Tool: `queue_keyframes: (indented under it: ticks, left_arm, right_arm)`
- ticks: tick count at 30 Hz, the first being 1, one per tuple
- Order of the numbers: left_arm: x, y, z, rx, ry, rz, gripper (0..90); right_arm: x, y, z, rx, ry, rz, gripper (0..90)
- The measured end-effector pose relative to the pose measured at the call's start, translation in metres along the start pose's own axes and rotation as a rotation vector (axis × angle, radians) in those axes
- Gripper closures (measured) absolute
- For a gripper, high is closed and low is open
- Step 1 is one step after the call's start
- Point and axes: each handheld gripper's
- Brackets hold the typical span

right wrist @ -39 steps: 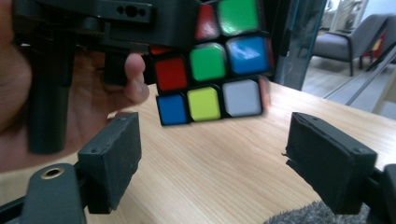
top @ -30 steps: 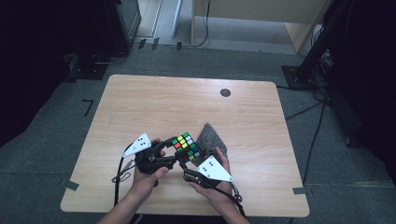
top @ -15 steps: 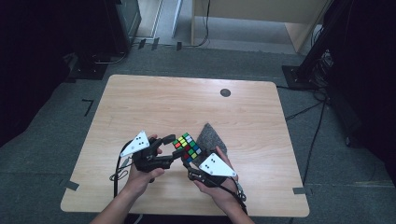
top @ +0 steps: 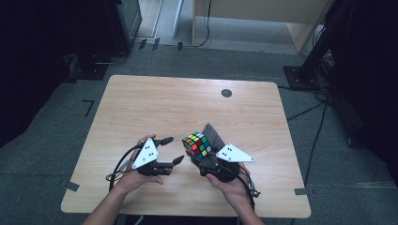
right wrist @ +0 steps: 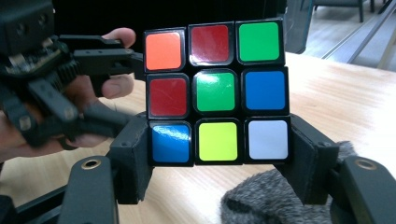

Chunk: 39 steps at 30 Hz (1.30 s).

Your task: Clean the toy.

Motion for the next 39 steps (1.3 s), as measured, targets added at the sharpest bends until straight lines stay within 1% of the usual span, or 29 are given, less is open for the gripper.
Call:
queue_keyframes:
  ticks: [2, 4, 6, 8, 9, 11, 12, 13, 14, 16, 17, 18, 19, 20, 21, 24, 26, 27, 29, 30, 31, 32, 33, 34, 35, 36, 37, 39]
  left_arm:
    - [0.000, -0.004, 0.007, 0.012, -0.065, -0.030, 19.0]
    - [-0.001, -0.006, 0.013, 0.037, -0.114, -0.041, 16.8]
    - [0.000, -0.008, 0.016, 0.056, -0.150, -0.045, 15.5]
    - [-0.001, -0.008, 0.019, 0.080, -0.191, -0.050, 15.1]
    - [-0.001, -0.009, 0.021, 0.096, -0.210, -0.057, 15.0]
    - [-0.002, -0.011, 0.023, 0.107, -0.242, -0.071, 15.0]
    - [-0.002, -0.012, 0.025, 0.115, -0.254, -0.078, 15.0]
    - [-0.002, -0.012, 0.025, 0.111, -0.259, -0.082, 15.1]
    - [-0.003, -0.013, 0.026, 0.107, -0.264, -0.084, 15.4]
    - [-0.003, -0.014, 0.028, 0.114, -0.278, -0.083, 16.2]
    - [-0.002, -0.014, 0.029, 0.111, -0.279, -0.079, 16.9]
    - [-0.002, -0.014, 0.029, 0.114, -0.281, -0.076, 18.6]
    - [-0.003, -0.013, 0.029, 0.114, -0.285, -0.067, 22.1]
    - [-0.003, -0.012, 0.029, 0.108, -0.291, -0.062, 27.5]
    - [-0.003, -0.012, 0.030, 0.106, -0.299, -0.065, 30.7]
    - [-0.004, -0.011, 0.028, 0.087, -0.294, -0.065, 33.0]
    - [-0.004, -0.011, 0.027, 0.079, -0.280, -0.067, 33.1]
    - [-0.004, -0.011, 0.027, 0.079, -0.274, -0.070, 33.3]
    - [-0.005, -0.011, 0.024, 0.085, -0.259, -0.079, 33.4]
    - [-0.005, -0.011, 0.024, 0.085, -0.259, -0.079, 33.4]
    - [-0.006, -0.010, 0.019, 0.087, -0.217, -0.083, 33.4]
    - [-0.006, -0.009, 0.016, 0.087, -0.192, -0.084, 33.4]
    - [-0.006, -0.007, 0.012, 0.078, -0.163, -0.082, 33.5]
    - [-0.006, -0.005, 0.009, 0.068, -0.135, -0.075, 33.5]
    - [-0.005, -0.002, 0.005, 0.062, -0.110, -0.068, 34.0]
    - [-0.004, 0.000, 0.002, 0.056, -0.083, -0.062, 34.0]
    - [-0.004, 0.002, -0.001, 0.050, -0.061, -0.052, 34.0]
    - [-0.003, 0.006, -0.006, 0.035, -0.025, -0.039, 34.0]
  right_arm:
    - [-0.001, -0.001, -0.001, 0.016, -0.019, -0.010, 34.6]
    - [-0.001, -0.003, -0.002, 0.039, -0.038, -0.027, 34.6]
    - [-0.001, -0.004, -0.003, 0.060, -0.055, -0.044, 34.6]
    - [-0.002, -0.006, -0.004, 0.070, -0.070, -0.063, 34.6]
    - [-0.002, -0.007, -0.004, 0.075, -0.086, -0.077, 34.6]
    - [-0.002, -0.009, -0.003, 0.089, -0.118, -0.105, 34.6]
    - [-0.003, -0.010, -0.002, 0.098, -0.135, -0.115, 34.5]
    - [-0.003, -0.010, -0.001, 0.103, -0.146, -0.125, 34.5]
    - [-0.003, -0.011, -0.001, 0.107, -0.152, -0.131, 34.5]
    - [-0.003, -0.011, 0.000, 0.116, -0.162, -0.145, 34.5]
    - [-0.004, -0.012, 0.000, 0.121, -0.167, -0.152, 34.5]
    - [-0.004, -0.012, 0.000, 0.126, -0.167, -0.161, 34.5]
    - [-0.004, -0.013, 0.000, 0.132, -0.167, -0.167, 34.5]
    - [-0.004, -0.013, 0.000, 0.135, -0.171, -0.173, 34.4]
    - [-0.005, -0.014, 0.000, 0.140, -0.179, -0.179, 34.4]
    - [-0.005, -0.014, 0.003, 0.159, -0.205, -0.185, 34.3]
    - [-0.005, -0.014, 0.006, 0.173, -0.212, -0.184, 33.8]
    - [-0.005, -0.014, 0.007, 0.177, -0.207, -0.177, 32.6]
    - [-0.003, -0.012, 0.009, 0.170, -0.208, -0.160, 27.0]
    - [-0.002, -0.011, 0.012, 0.170, -0.212, -0.149, 25.2]
    - [0.000, -0.008, 0.014, 0.169, -0.217, -0.135, 23.2]
    - [0.001, -0.006, 0.017, 0.163, -0.212, -0.115, 21.8]
    - [0.002, -0.003, 0.020, 0.149, -0.204, -0.091, 20.0]
    - [0.003, 0.001, 0.023, 0.124, -0.192, -0.061, 18.5]
    - [0.003, 0.004, 0.027, 0.086, -0.173, -0.036, 18.4]
    - [0.002, 0.005, 0.030, 0.037, -0.144, -0.024, 18.4]
    - [0.000, 0.005, 0.033, -0.017, -0.115, -0.029, 19.2]
    - [-0.008, 0.000, 0.041, -0.095, -0.079, -0.066, 21.3]
Point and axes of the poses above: each handheld gripper's, and its own axes: y roughly backward along the jaws, x roughly out of its top, z roughly to its right, and after that the axes turned 6 degrees about -x, right-handed
